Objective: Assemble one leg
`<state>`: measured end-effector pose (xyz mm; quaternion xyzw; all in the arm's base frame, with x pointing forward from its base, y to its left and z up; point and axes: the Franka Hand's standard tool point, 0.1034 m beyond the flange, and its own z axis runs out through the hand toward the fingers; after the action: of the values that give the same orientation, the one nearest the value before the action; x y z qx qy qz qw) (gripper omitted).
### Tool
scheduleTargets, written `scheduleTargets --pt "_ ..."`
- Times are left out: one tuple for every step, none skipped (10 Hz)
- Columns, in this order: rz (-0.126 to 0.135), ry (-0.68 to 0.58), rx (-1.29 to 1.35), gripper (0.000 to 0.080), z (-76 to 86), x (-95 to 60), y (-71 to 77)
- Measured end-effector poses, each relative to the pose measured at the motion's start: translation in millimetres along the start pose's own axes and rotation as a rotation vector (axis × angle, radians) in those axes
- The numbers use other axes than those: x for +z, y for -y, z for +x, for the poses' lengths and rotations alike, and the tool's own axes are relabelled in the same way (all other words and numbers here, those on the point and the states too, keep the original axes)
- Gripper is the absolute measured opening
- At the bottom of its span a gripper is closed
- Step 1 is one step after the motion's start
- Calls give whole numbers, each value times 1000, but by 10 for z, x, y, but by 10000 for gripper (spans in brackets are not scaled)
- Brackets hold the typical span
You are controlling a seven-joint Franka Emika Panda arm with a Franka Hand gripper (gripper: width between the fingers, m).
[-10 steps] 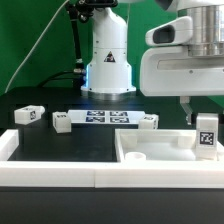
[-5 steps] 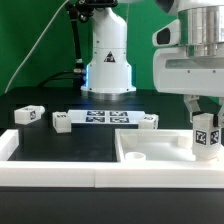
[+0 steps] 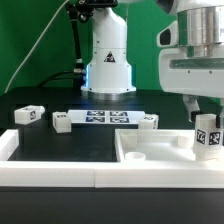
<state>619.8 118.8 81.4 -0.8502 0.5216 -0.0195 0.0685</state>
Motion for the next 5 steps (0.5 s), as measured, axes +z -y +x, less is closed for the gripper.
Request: scheduleTargets --pt "-1 1 -49 595 -4 -5 8" --pt "-3 0 -183 633 -18 -3 16" --pt "-4 1 -282 633 -50 9 20" --pt "-8 0 -410 645 -62 22 16" --pt "-12 1 -537 645 -54 32 8"
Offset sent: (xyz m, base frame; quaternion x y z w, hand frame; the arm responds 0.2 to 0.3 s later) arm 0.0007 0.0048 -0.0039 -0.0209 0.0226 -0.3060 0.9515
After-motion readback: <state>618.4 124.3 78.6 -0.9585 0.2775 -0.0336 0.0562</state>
